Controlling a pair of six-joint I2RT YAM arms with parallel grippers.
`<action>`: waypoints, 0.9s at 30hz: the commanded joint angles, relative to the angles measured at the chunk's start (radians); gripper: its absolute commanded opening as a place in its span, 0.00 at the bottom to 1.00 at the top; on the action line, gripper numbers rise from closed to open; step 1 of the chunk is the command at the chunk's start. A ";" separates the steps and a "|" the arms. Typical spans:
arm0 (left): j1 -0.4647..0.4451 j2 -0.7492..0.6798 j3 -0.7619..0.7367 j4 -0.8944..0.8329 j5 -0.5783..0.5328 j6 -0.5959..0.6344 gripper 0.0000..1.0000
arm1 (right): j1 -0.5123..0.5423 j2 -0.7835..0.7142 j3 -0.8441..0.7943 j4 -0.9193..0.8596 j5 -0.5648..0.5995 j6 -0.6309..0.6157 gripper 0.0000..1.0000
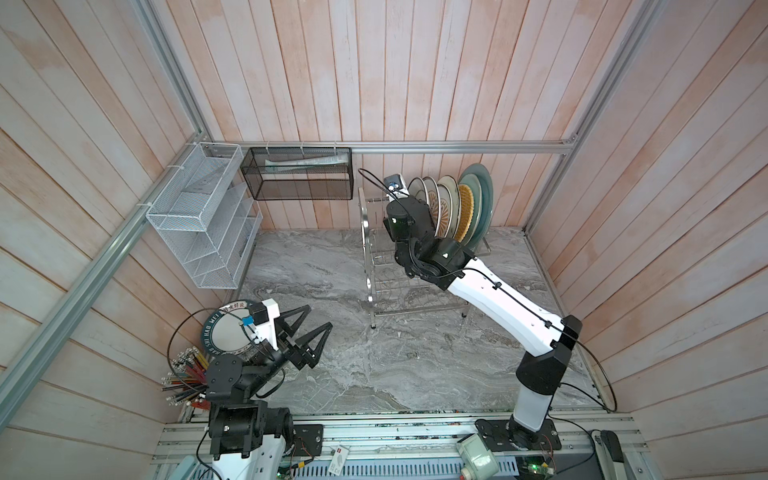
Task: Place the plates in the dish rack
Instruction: 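Lower the dark blue plate into the rack slot with the right gripper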
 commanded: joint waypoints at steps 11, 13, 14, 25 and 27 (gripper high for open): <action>0.005 -0.016 -0.009 0.020 0.018 -0.006 1.00 | 0.062 -0.039 -0.022 -0.107 0.019 0.104 0.00; 0.005 -0.015 -0.009 0.020 0.018 -0.006 1.00 | 0.062 -0.045 -0.040 -0.100 0.022 0.104 0.00; 0.005 -0.016 -0.009 0.020 0.018 -0.006 1.00 | 0.060 -0.047 -0.049 -0.096 0.022 0.104 0.00; 0.005 -0.011 -0.011 0.018 0.015 -0.009 1.00 | 0.042 -0.073 -0.070 -0.085 0.004 0.101 0.15; 0.005 -0.011 -0.010 0.019 0.013 -0.008 1.00 | 0.037 -0.073 -0.062 -0.085 -0.001 0.097 0.17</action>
